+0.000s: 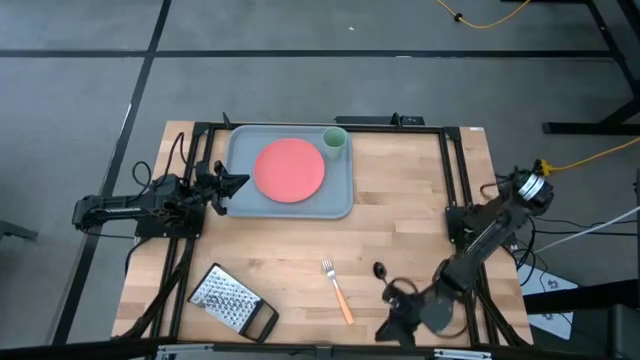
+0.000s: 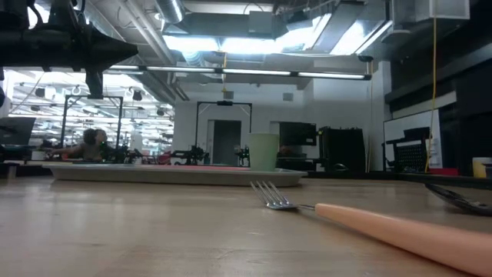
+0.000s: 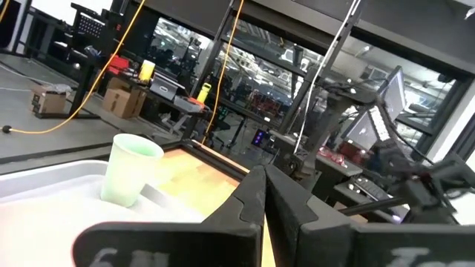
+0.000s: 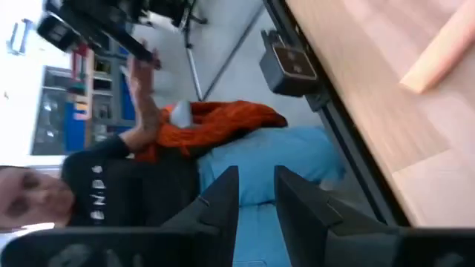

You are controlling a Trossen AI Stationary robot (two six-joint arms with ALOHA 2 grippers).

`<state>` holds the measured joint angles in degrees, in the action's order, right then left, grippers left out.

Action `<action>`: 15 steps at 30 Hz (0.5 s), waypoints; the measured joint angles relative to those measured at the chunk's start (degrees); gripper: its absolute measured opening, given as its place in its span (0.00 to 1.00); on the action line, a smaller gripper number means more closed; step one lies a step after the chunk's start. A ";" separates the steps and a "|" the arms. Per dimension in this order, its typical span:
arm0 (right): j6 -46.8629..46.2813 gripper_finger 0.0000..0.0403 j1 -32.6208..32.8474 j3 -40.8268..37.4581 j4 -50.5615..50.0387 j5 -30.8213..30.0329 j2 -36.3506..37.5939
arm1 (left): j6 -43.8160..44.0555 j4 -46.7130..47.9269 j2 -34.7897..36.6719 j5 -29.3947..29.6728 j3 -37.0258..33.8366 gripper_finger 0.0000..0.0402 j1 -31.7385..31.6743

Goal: Pick and place plate/cup/fork/spoon on tray
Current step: Put the black spoon on the gray serving tray beside the pink plate

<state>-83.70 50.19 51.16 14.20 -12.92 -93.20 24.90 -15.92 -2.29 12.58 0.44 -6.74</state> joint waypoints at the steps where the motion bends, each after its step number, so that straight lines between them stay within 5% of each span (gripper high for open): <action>1: -0.04 0.22 0.17 1.76 -0.85 0.88 -2.01 | -0.01 0.02 0.00 0.00 -0.01 0.00 0.02; 4: -1.97 0.22 -0.41 7.23 -10.30 7.05 -7.17 | -0.01 0.00 0.00 0.23 0.01 0.00 0.01; 9: -13.84 0.22 -2.87 16.50 -43.59 15.27 -12.78 | -0.01 -0.03 0.00 0.46 0.00 0.00 0.01; 12: -17.45 0.22 -4.31 20.10 -60.30 13.11 -13.71 | -0.03 -0.25 0.00 1.66 0.00 0.00 0.01; 15: -17.05 0.22 -5.56 21.40 -63.56 6.97 -13.65 | -0.03 -0.39 0.00 4.67 0.01 0.00 0.00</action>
<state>-100.75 44.63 72.56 -49.36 -5.95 -106.86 24.86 -16.31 -2.29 17.25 0.45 -6.74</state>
